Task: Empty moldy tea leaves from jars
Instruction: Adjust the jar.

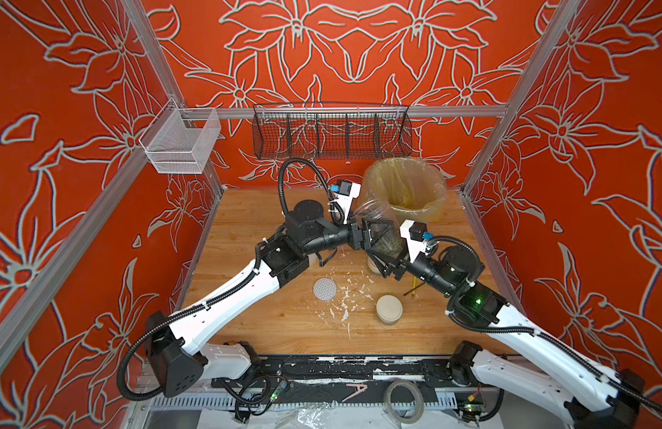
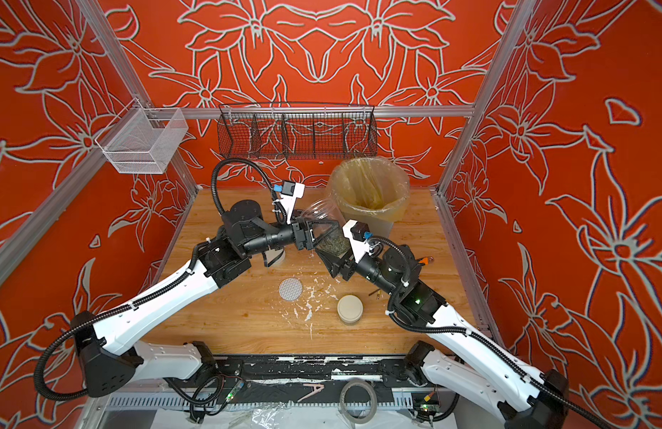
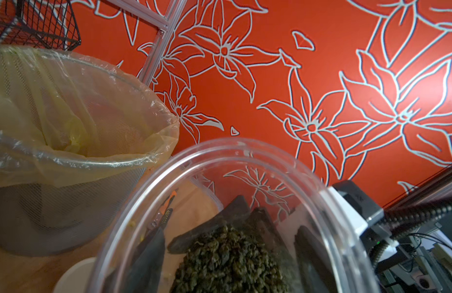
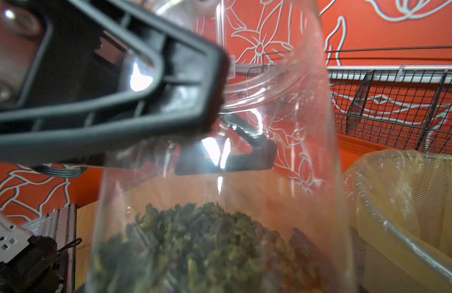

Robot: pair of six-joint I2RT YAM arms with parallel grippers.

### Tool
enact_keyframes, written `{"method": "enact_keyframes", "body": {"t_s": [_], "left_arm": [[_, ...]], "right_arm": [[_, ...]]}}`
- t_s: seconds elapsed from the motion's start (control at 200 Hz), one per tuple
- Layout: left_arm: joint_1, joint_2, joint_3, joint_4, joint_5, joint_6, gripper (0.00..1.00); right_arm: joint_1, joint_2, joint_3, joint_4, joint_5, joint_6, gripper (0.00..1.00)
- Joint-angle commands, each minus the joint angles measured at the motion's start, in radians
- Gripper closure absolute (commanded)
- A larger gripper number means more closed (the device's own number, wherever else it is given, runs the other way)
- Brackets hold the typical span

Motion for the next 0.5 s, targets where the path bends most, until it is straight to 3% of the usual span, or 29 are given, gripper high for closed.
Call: {"method": "enact_keyframes", "body": {"t_s": [0.0, 0.496], "left_arm": [[0.007, 0.028, 0.057, -0.1, -0.111, -0.113, 0.35], [0.009, 0.042, 0.089, -0.135, -0.138, -0.154, 0.36]], "right_arm": [[0.007, -0.02, -0.056, 0.153, 0.035, -0.109, 0.05], [0.008, 0.085, -0.183, 0.642, 0.152, -0.262, 0.02]]}}
